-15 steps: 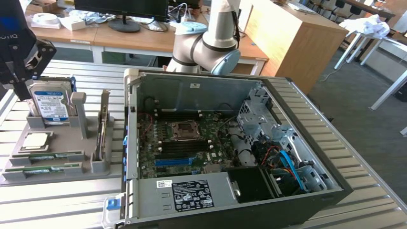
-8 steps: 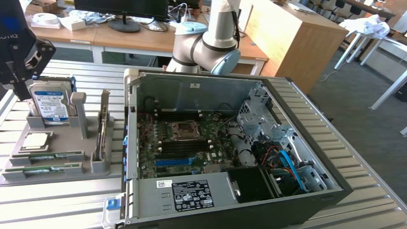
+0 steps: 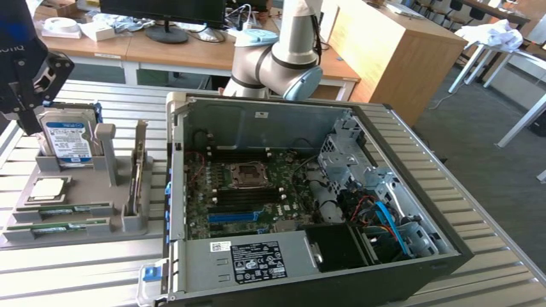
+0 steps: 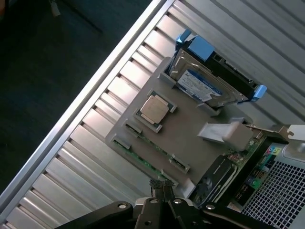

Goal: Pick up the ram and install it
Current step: 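Pick up the ram and move it above insertion slot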

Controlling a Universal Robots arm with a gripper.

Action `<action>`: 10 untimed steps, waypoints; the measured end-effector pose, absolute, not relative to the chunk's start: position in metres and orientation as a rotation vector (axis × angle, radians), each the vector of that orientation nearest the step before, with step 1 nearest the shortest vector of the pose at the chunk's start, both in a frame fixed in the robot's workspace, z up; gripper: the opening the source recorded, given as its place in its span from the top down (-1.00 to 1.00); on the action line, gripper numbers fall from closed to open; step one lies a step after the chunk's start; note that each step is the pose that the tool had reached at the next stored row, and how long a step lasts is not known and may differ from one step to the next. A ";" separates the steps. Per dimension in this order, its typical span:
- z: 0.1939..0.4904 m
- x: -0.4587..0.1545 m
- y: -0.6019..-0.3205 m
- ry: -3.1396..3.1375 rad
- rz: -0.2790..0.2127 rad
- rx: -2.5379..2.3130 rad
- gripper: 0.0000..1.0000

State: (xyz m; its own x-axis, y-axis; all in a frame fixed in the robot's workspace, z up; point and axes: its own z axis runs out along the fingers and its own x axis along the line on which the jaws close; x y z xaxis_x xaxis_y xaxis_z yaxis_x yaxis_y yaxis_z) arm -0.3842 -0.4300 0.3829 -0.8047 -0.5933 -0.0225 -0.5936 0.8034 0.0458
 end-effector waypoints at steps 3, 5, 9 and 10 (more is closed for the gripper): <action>0.383 -0.384 -0.430 2.966 0.079 -1.013 0.80; 0.383 -0.384 -0.430 2.958 0.080 -1.037 0.80; 0.383 -0.384 -0.430 2.939 0.080 -1.091 0.80; 0.383 -0.384 -0.430 2.934 0.080 -1.106 0.80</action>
State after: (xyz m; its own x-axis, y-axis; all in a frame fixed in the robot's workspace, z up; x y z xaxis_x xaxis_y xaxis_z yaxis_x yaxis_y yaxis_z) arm -0.3842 -0.4300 0.3829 -0.7512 -0.6597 -0.0225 -0.6600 0.7499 0.0458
